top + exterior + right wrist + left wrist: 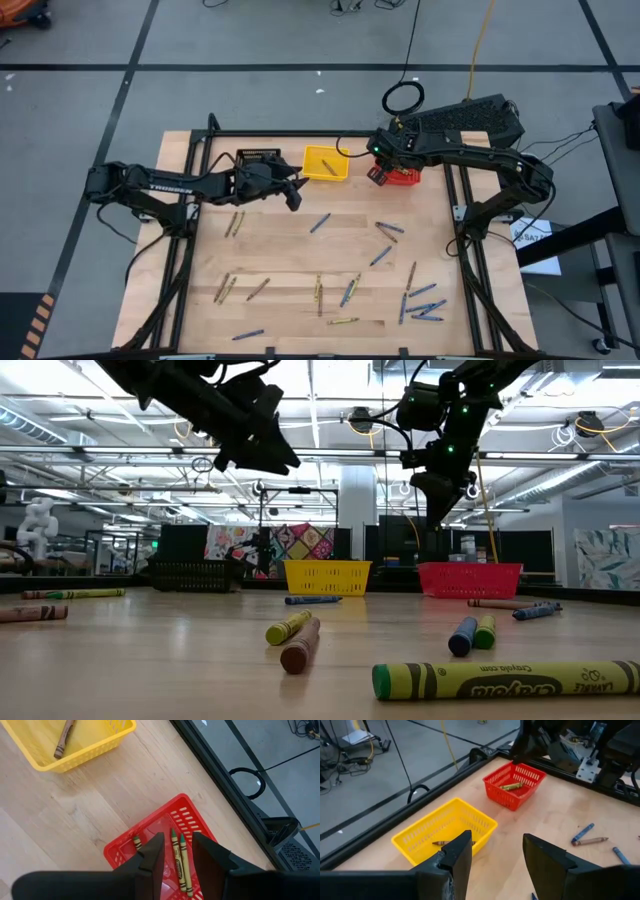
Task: Sort crayons
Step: Put the blue crayon into the black bin
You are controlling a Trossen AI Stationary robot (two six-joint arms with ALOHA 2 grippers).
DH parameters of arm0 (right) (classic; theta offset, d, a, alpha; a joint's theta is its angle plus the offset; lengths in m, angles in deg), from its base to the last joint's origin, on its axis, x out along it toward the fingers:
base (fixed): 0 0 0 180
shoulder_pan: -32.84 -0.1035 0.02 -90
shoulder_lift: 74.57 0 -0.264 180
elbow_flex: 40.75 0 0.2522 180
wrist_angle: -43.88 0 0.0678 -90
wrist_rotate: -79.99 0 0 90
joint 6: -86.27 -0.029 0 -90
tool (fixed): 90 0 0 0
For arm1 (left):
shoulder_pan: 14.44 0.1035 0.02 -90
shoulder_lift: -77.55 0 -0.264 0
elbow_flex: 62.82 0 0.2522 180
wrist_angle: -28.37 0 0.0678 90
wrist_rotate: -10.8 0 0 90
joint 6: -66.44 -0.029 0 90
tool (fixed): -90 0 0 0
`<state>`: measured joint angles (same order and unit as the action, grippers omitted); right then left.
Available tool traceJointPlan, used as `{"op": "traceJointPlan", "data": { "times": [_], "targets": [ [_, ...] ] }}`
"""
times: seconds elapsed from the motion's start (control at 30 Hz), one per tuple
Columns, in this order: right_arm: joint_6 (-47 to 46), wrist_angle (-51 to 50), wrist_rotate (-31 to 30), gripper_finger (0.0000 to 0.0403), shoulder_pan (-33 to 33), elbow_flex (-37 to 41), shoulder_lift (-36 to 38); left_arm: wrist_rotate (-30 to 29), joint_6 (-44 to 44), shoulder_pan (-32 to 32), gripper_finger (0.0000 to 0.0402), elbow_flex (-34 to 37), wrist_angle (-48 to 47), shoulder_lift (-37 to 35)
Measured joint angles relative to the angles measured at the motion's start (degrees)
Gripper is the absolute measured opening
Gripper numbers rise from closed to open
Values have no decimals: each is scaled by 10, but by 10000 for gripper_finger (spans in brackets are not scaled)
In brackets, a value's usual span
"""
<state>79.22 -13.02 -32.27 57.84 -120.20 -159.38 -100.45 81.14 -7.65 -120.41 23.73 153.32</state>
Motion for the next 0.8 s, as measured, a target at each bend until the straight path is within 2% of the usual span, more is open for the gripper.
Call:
{"op": "traceJointPlan", "data": {
  "times": [0.27,0.43,0.67,0.73,0.8],
  "targets": [
    [0,0,0,86,0,0,0,15,0,-2,176,0,10,0],
    [0,0,0,86,0,0,0,19,0,-4,176,0,55,0],
    [0,0,0,86,0,0,0,157,26,4,176,0,110,39],
    [0,0,0,86,0,0,0,149,20,4,176,-1,108,49],
    [0,0,0,86,0,0,0,107,15,3,176,0,108,53]
  ]
}}
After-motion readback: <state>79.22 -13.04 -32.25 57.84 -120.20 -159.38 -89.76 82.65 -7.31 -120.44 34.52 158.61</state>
